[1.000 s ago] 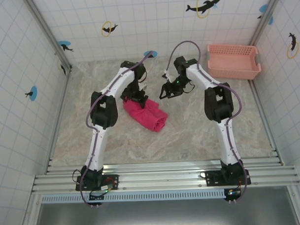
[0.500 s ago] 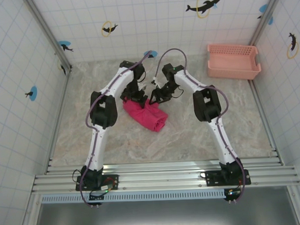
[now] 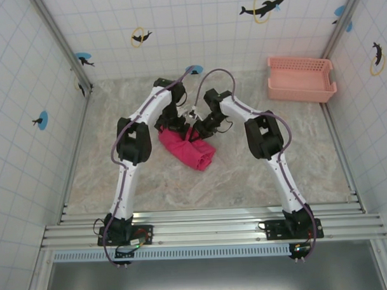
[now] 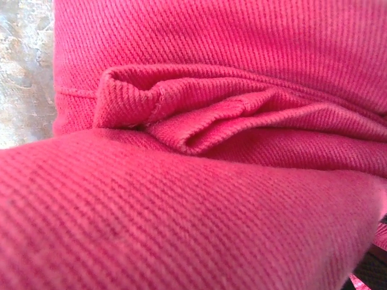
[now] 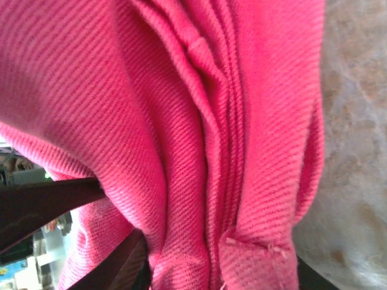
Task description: Roll up the long pants
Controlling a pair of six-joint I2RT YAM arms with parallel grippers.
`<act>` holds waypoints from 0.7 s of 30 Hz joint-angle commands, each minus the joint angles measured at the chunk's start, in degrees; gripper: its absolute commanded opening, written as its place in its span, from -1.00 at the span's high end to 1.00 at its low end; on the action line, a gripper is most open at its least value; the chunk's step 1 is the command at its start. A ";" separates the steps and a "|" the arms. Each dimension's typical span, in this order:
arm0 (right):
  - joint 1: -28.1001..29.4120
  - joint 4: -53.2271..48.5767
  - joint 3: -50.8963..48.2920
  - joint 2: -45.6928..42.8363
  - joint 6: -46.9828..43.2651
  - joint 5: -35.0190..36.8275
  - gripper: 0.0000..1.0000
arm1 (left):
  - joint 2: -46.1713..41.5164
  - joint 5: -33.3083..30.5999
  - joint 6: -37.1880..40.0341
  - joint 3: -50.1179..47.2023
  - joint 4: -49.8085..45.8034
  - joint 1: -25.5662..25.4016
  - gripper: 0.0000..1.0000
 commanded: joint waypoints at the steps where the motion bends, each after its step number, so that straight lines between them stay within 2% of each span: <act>1: 4.71 -4.75 -2.59 2.86 -0.88 2.61 0.48 | 6.35 -3.70 -2.37 -1.24 7.43 0.57 -0.91; 3: 5.16 -5.05 -2.84 2.87 -1.24 2.99 0.76 | 5.81 -2.97 -2.63 -0.81 7.52 0.67 -0.91; 5: 5.52 -5.13 -2.93 2.66 -1.48 3.34 0.97 | 5.00 -2.50 -3.00 0.13 7.28 0.82 -0.91; 6: 5.52 -5.17 -2.77 2.61 -1.31 3.76 1.00 | 4.48 -1.81 -3.22 0.68 7.10 0.92 -0.92; 10: 4.76 -4.88 -1.20 2.40 0.49 2.81 1.00 | 0.52 2.37 -4.46 3.63 6.49 2.11 -0.95; 16: 2.22 -2.72 -1.08 -0.81 3.86 2.38 1.00 | -11.89 14.21 -7.70 2.66 9.34 3.49 -0.95; 21: -0.38 -1.69 -0.85 -3.36 5.10 1.32 1.00 | -20.13 14.15 -8.52 -0.71 10.16 5.68 -0.95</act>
